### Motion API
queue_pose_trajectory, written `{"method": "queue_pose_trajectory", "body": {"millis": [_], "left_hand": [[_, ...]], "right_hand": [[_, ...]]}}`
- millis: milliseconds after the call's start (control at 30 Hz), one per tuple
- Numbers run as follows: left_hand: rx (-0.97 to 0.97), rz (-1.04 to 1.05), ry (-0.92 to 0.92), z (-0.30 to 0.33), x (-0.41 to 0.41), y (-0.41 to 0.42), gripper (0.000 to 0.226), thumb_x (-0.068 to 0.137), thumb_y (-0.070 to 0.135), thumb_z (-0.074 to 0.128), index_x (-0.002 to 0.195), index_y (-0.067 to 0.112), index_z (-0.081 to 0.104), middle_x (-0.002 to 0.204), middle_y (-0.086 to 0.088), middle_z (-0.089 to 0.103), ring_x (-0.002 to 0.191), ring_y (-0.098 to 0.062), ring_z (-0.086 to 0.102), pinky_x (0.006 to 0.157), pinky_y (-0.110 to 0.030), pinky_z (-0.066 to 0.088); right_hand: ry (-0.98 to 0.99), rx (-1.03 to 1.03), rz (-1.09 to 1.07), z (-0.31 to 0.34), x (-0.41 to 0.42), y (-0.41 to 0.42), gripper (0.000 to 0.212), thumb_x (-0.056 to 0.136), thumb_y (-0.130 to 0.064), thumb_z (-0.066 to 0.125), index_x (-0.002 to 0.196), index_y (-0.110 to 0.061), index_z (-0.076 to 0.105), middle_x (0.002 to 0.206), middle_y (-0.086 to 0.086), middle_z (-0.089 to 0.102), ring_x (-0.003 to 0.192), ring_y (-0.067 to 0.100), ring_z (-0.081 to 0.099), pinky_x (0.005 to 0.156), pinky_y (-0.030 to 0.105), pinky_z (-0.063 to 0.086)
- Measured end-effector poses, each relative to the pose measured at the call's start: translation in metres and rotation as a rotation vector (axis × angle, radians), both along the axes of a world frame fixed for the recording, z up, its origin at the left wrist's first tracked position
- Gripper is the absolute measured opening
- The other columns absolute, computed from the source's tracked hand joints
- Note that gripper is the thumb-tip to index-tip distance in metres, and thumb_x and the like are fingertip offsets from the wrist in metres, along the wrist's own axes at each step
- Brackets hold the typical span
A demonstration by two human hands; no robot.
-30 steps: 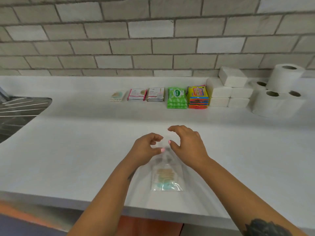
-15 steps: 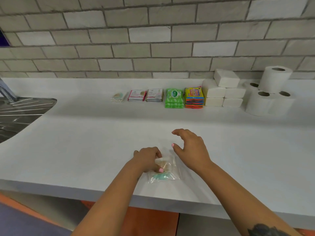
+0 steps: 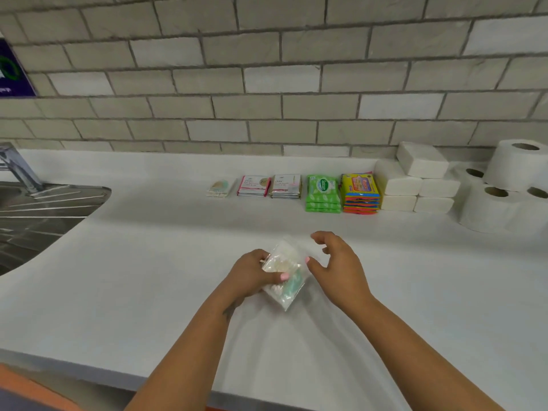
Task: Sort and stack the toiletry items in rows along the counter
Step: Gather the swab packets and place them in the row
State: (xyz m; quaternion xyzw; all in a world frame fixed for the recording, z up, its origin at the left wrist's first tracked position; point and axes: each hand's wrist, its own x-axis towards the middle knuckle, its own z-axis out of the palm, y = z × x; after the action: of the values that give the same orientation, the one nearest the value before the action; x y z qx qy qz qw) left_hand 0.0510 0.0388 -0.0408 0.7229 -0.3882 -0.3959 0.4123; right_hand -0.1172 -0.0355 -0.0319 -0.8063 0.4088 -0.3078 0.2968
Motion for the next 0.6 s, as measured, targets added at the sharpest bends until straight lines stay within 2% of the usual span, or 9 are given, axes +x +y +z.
{"method": "queue_pose_trajectory", "body": {"millis": [33,100,200,267,400,600], "left_hand": [[-0.035,0.034,0.073,0.002,0.007,-0.004,0.04,0.072,0.016,0.081,0.104,0.01,0.057,0.092,-0.004,0.067,0.078,-0.015,0.066,0.056,-0.02,0.053],[-0.105,0.094,0.19,0.005,0.023,-0.013,0.043,0.075,0.016,0.078,0.111,0.009,0.056,0.103,-0.008,0.068,0.088,-0.021,0.068,0.064,-0.026,0.057],[-0.17,0.189,0.287,0.01,0.051,-0.028,0.041,0.079,0.018,0.074,0.114,0.011,0.054,0.112,-0.009,0.066,0.097,-0.025,0.067,0.075,-0.033,0.057],[-0.204,0.225,0.326,0.014,0.071,-0.037,0.041,0.08,0.017,0.072,0.116,0.011,0.054,0.112,-0.009,0.066,0.097,-0.024,0.066,0.072,-0.031,0.056],[-0.242,0.25,0.353,0.021,0.111,-0.053,0.04,0.081,0.016,0.072,0.117,0.01,0.054,0.111,-0.01,0.067,0.092,-0.023,0.068,0.065,-0.026,0.055],[-0.29,0.253,0.357,0.027,0.162,-0.08,0.035,0.084,0.013,0.069,0.116,0.008,0.056,0.107,-0.008,0.068,0.091,-0.024,0.068,0.065,-0.027,0.055]], "right_hand": [[-0.036,0.039,-0.014,0.001,0.01,-0.003,0.044,0.084,-0.019,0.066,0.125,-0.022,0.05,0.119,-0.009,0.055,0.1,0.009,0.053,0.083,0.023,0.042],[-0.103,0.132,-0.032,0.002,0.031,-0.011,0.048,0.083,-0.019,0.067,0.125,-0.022,0.046,0.113,-0.006,0.056,0.091,0.01,0.053,0.075,0.021,0.04],[-0.146,0.26,-0.034,0.004,0.065,-0.022,0.052,0.083,-0.023,0.068,0.126,-0.023,0.039,0.1,-0.004,0.058,0.082,0.014,0.058,0.07,0.025,0.042],[-0.176,0.308,-0.045,0.005,0.088,-0.03,0.055,0.081,-0.025,0.069,0.126,-0.023,0.038,0.092,-0.003,0.061,0.08,0.013,0.06,0.068,0.025,0.043],[-0.222,0.401,-0.017,0.008,0.132,-0.044,0.056,0.079,-0.021,0.072,0.124,-0.02,0.039,0.081,0.003,0.069,0.08,0.01,0.064,0.063,0.016,0.041],[-0.261,0.469,-0.045,0.01,0.191,-0.069,0.047,0.079,-0.014,0.069,0.116,-0.017,0.042,0.072,0.003,0.069,0.075,0.02,0.068,0.057,0.025,0.044]]}}
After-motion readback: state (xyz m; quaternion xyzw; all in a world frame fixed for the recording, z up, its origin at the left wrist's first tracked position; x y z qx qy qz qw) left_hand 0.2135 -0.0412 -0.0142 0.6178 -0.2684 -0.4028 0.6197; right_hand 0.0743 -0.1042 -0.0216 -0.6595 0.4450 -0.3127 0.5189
